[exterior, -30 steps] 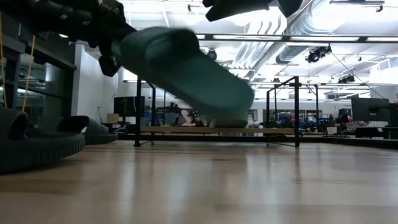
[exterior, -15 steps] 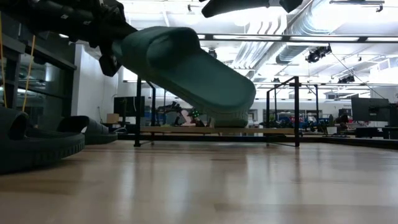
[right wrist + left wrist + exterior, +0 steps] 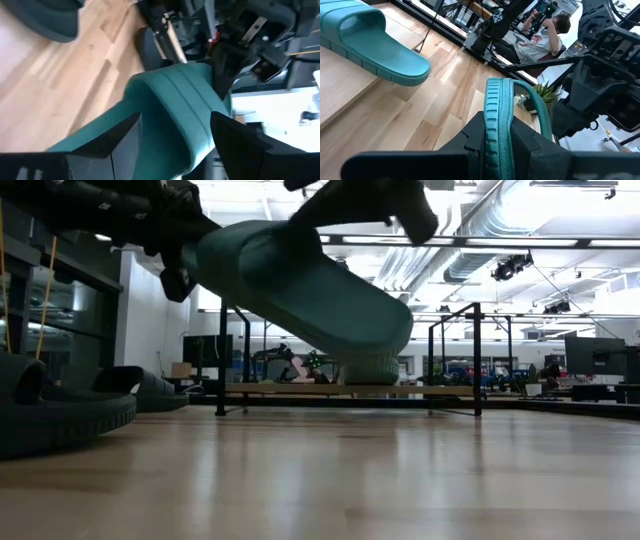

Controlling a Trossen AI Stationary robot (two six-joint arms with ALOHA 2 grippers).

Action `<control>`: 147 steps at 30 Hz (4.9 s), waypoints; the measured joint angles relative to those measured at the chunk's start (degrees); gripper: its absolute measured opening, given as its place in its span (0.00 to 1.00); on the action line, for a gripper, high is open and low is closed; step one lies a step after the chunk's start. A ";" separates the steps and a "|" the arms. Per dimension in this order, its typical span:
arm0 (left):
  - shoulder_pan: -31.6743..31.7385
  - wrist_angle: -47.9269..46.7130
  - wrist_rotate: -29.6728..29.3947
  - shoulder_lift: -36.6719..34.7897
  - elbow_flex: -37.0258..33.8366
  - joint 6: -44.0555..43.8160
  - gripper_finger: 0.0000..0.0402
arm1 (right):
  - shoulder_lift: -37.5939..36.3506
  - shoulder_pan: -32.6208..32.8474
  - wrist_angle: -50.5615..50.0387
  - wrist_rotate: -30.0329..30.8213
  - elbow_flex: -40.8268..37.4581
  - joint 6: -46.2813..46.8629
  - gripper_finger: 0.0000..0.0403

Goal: Pick and place slides into the shelf
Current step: Put the green slipper on the shelf

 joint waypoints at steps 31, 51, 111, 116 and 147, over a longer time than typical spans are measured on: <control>0.00 0.32 1.12 0.00 0.00 -0.02 0.11 | 4.43 -3.03 9.28 6.21 0.00 -4.65 0.34; 0.00 0.28 1.23 0.00 0.00 1.38 0.12 | 4.43 -3.01 9.30 4.05 0.00 -1.58 0.02; -0.02 3.15 -8.35 -0.04 0.04 16.61 0.43 | -3.61 -2.63 -15.26 18.93 0.00 27.01 0.00; -0.04 3.15 -8.30 -0.04 0.04 16.57 0.43 | -6.29 -3.55 -24.45 19.30 0.00 37.11 0.00; -0.04 -1.62 -1.59 0.00 -0.02 11.81 0.43 | -7.19 -14.31 -85.77 27.59 -1.00 101.15 0.00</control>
